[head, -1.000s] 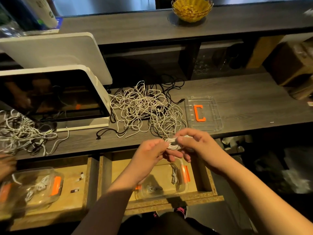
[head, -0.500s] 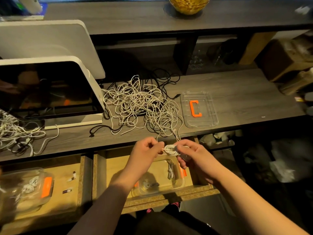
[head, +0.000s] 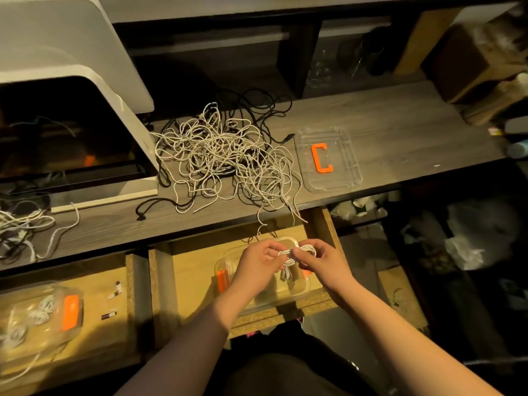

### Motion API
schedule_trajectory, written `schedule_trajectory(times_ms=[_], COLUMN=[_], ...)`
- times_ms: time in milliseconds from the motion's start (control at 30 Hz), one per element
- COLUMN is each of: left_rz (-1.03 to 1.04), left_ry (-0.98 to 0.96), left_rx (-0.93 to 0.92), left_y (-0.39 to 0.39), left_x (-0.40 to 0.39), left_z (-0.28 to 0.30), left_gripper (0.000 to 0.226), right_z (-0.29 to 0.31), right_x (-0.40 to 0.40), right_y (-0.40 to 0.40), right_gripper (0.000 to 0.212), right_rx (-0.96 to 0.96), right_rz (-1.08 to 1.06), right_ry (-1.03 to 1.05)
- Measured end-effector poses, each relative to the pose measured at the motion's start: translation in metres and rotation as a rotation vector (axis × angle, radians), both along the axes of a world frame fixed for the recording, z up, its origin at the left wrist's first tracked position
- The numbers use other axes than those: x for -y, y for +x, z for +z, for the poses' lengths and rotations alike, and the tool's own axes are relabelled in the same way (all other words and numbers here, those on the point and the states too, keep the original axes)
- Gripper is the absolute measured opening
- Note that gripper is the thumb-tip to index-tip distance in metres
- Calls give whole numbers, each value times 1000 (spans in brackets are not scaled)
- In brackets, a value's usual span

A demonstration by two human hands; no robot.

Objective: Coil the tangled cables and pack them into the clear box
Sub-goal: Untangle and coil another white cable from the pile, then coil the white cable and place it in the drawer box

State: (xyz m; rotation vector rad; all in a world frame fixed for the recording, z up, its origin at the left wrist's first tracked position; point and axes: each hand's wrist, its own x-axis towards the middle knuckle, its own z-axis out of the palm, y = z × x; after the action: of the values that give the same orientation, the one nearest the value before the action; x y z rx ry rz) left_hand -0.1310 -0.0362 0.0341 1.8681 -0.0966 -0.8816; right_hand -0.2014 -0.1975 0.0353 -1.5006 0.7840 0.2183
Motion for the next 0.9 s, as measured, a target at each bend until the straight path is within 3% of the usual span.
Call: schedule_trajectory(times_ms=[333, 467, 600, 767, 900], left_rz=[64, -77, -100, 101, 197], left_ry=[119, 209, 262, 310, 334], left_rx=[-64, -106, -71, 33, 119], left_y=[-15, -15, -3, 12, 37], left_x=[8, 2, -7, -6, 11], left_z=[-53, -61, -67, -64, -61], left_gripper=[26, 36, 32, 23, 30], right_z=[-53, -61, -63, -57, -46], right_x=[6, 5, 12, 3, -1], right_y=[-8, -6, 13, 52, 101], right_gripper=[34, 47, 49, 29, 26], right_rx=[-204, -267, -237, -125, 5], right_rz=[32, 97, 124, 346, 570], right_ry=[-226, -216, -209, -338, -459])
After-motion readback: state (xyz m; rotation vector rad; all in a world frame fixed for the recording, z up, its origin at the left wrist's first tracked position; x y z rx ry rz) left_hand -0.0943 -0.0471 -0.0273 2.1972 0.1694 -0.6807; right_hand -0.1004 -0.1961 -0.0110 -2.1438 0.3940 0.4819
